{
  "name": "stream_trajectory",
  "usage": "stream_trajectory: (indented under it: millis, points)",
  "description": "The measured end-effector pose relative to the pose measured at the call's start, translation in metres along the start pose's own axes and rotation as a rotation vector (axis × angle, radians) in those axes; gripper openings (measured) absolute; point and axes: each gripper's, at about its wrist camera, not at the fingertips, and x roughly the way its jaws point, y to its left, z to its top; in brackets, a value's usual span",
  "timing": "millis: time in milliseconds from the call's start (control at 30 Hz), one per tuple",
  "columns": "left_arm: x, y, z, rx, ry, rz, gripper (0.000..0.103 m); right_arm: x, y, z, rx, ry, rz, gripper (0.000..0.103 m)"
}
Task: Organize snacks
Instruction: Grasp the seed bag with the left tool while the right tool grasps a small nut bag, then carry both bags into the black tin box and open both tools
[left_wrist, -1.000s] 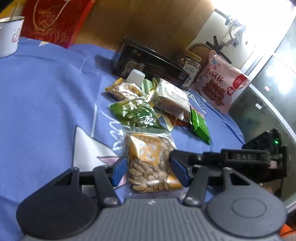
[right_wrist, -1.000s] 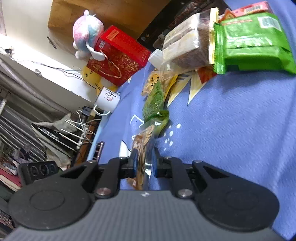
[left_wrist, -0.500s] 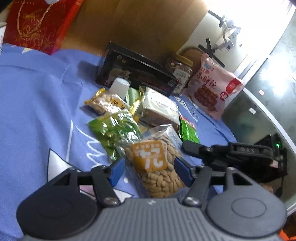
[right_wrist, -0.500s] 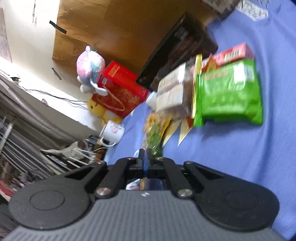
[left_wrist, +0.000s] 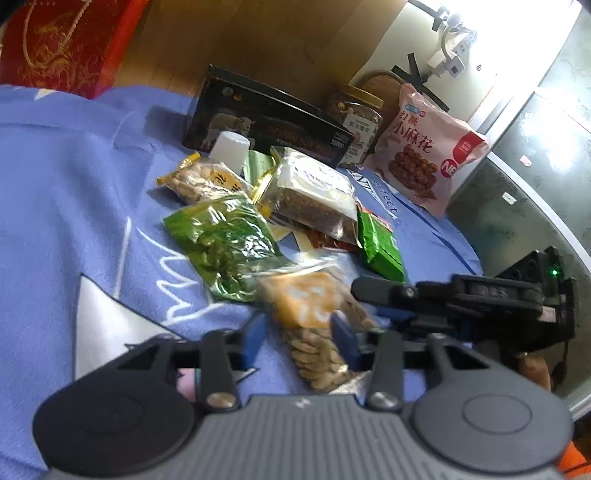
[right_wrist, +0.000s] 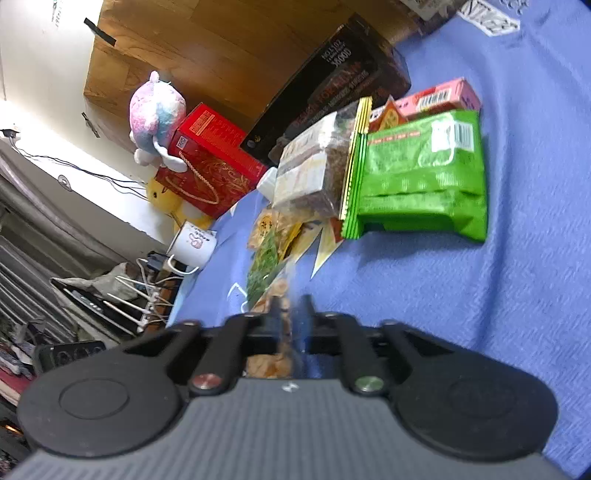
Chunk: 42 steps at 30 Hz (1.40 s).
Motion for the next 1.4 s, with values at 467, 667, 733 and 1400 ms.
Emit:
stream_trajectory:
  millis: [467,667,733,1400]
  points:
    - [-0.020,0.008,0.009,-0.028,-0.048,-0.076,0.089,-0.004,0.006,0.007,0.033,-0.029,0.082,0.012]
    - [-0.014,-0.002,0.017,-0.011,-0.044,-0.172,0.063,-0.004,0.004,0.018,0.145,-0.055,0.236,0.012]
    - [-0.008,-0.002,0.023,-0.024,-0.024,-0.185,0.049,-0.002,0.007,0.022,0.154,-0.054,0.250,0.012]
    - [0.103,0.004,0.216,0.094,-0.094,0.117,0.054,0.094,0.038,0.205,-0.177,-0.175,-0.190,0.031]
